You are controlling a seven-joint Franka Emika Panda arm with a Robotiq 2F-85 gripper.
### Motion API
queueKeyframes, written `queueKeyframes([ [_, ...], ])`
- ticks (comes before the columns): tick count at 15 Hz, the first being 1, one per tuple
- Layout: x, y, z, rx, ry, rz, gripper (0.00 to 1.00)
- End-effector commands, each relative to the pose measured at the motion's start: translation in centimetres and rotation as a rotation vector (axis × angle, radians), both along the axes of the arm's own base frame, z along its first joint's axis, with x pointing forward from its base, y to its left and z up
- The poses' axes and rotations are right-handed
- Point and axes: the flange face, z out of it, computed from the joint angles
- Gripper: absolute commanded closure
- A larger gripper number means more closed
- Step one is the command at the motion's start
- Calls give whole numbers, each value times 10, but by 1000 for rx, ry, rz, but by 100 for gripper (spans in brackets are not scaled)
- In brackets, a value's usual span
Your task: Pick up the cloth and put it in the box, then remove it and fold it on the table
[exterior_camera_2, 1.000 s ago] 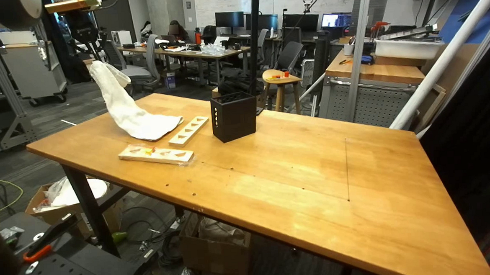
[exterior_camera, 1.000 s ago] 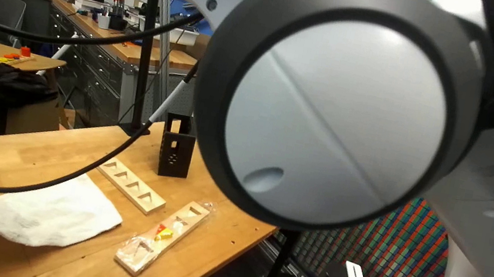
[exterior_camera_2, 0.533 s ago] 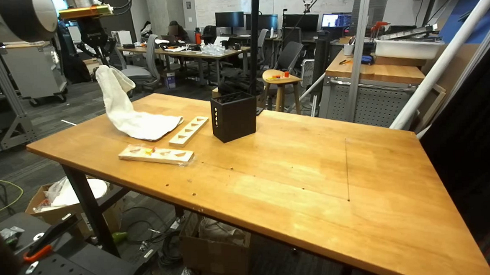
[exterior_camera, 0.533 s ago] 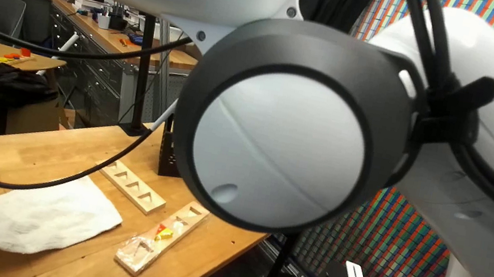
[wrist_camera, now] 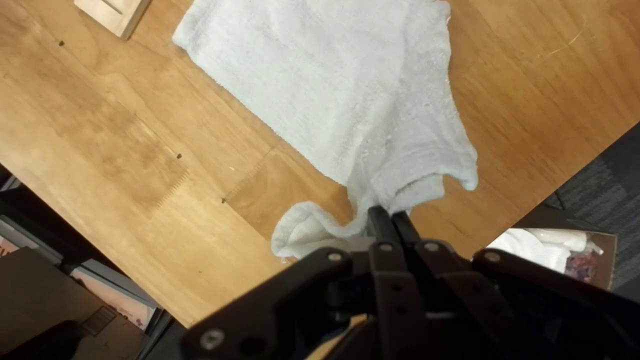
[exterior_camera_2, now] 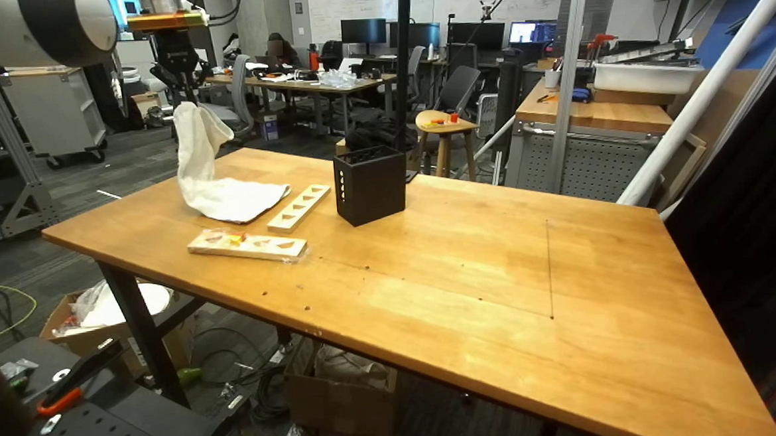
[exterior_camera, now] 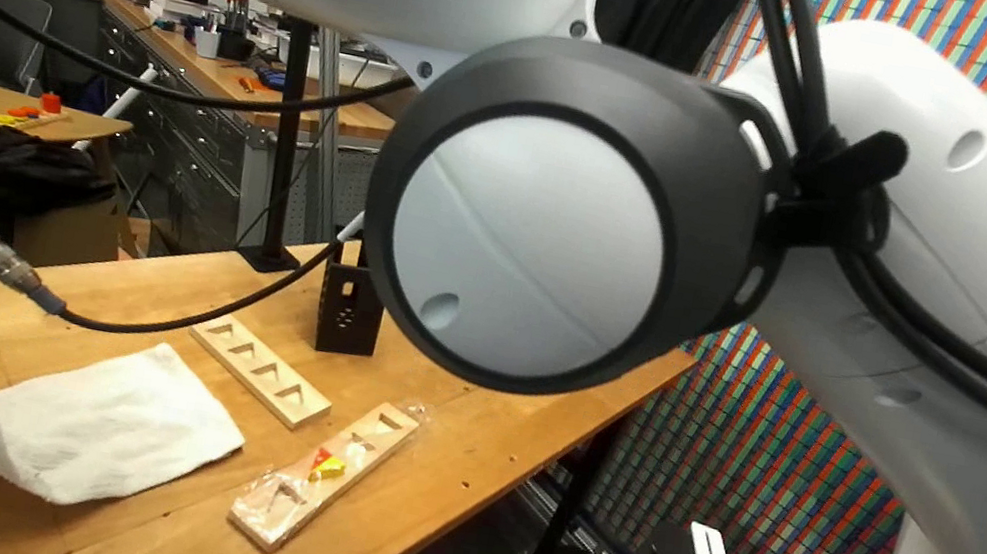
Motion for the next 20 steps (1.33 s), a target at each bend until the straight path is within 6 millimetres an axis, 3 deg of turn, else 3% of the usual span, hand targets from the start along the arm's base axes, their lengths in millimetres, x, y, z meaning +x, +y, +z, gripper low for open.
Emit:
queueKeyframes([
  [1, 19, -19, 2, 67, -17, -29, 98],
  [7, 41, -41, -7, 121, -39, -80, 98],
  [11, 47, -44, -8, 135, -69, -140, 98],
  [20, 25, 0, -12, 169, -85, -412, 99],
])
